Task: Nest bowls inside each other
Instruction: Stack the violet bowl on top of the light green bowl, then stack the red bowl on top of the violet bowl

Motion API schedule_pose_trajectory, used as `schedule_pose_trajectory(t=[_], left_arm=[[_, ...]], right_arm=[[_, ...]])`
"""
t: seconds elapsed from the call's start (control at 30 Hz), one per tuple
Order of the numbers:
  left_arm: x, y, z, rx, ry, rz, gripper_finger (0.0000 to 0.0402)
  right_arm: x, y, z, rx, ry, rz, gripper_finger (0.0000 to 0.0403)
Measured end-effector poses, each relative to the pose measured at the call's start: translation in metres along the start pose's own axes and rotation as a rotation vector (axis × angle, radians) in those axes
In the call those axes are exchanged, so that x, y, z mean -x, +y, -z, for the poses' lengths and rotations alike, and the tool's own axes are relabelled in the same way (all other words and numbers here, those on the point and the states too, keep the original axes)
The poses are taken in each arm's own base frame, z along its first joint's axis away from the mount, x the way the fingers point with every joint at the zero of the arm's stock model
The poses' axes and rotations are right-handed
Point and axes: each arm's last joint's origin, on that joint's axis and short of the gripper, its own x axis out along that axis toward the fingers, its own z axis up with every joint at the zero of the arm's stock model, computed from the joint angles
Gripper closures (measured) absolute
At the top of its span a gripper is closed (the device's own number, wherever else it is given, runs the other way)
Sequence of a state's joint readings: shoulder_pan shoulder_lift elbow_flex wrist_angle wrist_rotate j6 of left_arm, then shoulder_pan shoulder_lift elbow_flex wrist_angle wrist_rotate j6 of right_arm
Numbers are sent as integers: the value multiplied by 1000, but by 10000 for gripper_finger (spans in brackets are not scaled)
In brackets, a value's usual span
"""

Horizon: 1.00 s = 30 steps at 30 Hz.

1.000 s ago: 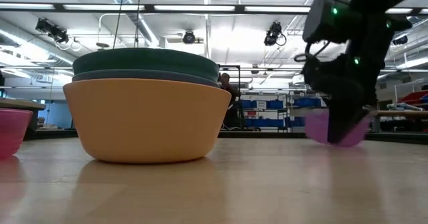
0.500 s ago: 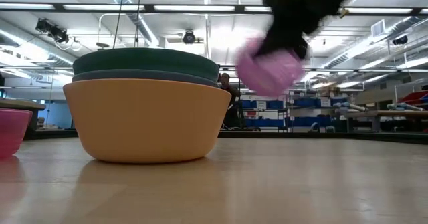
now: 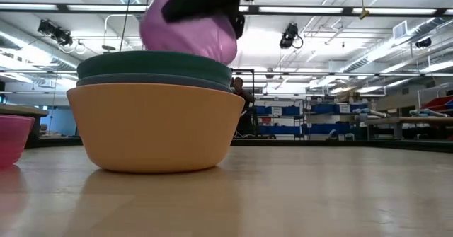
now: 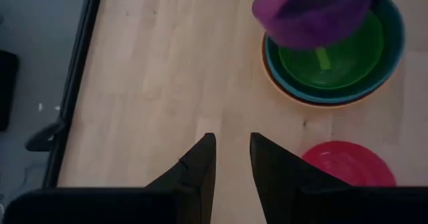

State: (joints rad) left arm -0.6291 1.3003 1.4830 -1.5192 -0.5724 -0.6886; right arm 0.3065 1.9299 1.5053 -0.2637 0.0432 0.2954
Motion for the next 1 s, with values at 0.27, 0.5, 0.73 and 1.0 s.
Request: schedule_pose_trajectory(t=[0.27, 0.5, 0.73, 1.0], left_arm=[[7, -8, 6, 44, -41, 4, 300], [14, -17, 12, 120, -66, 41, 300], [-8, -59, 34, 220, -64, 181, 300], [-77, -122, 70, 254, -38, 252, 300]], right_arm=[[-9, 4, -4, -23, 49, -45, 352], [3, 12, -6, -47, 37, -25, 289], [32, 21, 1, -22, 101, 143, 269], [77, 51, 3, 19, 47, 238, 270]])
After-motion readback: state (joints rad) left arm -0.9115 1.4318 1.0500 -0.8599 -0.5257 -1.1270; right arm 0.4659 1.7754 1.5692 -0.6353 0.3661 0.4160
